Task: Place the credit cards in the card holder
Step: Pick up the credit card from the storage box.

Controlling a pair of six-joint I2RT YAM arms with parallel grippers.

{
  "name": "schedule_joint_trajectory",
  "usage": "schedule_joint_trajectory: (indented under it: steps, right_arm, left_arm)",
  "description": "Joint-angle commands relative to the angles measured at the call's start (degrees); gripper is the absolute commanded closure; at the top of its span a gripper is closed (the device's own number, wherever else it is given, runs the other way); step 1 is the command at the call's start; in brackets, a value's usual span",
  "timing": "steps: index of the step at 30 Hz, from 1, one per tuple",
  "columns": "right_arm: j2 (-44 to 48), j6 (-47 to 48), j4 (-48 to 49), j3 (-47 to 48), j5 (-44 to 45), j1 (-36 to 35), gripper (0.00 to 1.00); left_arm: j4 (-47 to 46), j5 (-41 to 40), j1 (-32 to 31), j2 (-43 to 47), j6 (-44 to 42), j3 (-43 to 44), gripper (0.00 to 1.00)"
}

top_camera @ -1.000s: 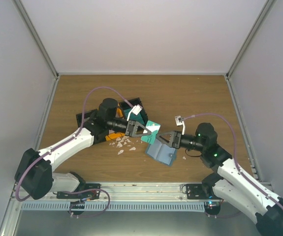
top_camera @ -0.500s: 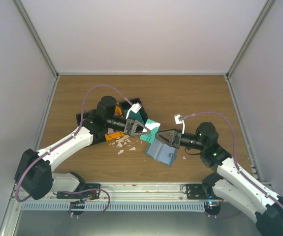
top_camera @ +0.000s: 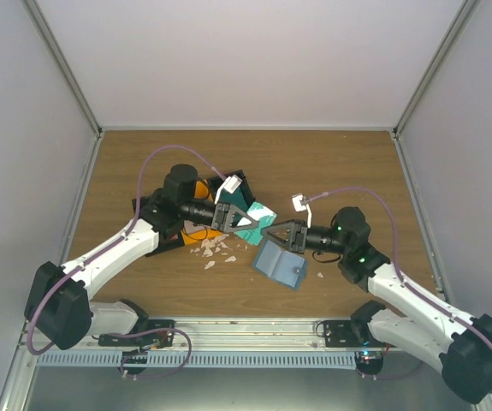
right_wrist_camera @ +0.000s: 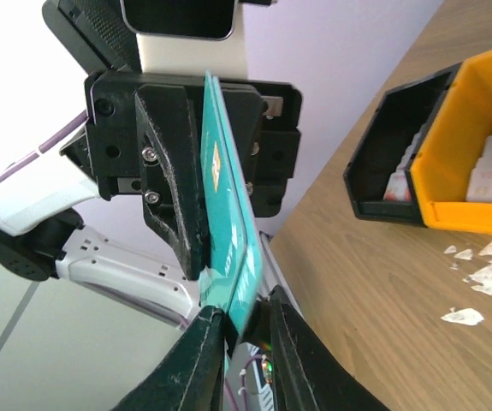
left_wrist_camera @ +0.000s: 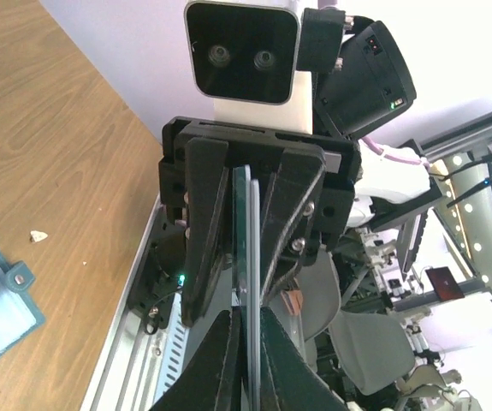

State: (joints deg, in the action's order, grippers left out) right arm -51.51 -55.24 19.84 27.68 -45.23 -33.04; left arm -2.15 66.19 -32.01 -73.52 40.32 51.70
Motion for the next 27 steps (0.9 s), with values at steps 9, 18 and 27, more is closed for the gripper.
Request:
schedule_joint_trajectory:
  steps: [9, 18, 27]
  right_arm:
    - [-3.1, -2.1, 2.5, 3.5, 9.5, -2.2, 0.96]
    - [1.9, -0.3, 2.3, -0.5, 10.3, -2.2, 1.0]
    - [8.7, 0.0, -0.6, -1.2, 10.9, -2.2, 1.0]
  left_arm:
    - [2.4, 4.6, -3.1, 0.9, -5.1, 3.6, 0.94]
    - [5.9, -0.9, -1.8, 2.3, -6.5, 4.5, 0.99]
    - [6.1, -1.6, 0.2, 2.5, -5.9, 4.4, 0.9]
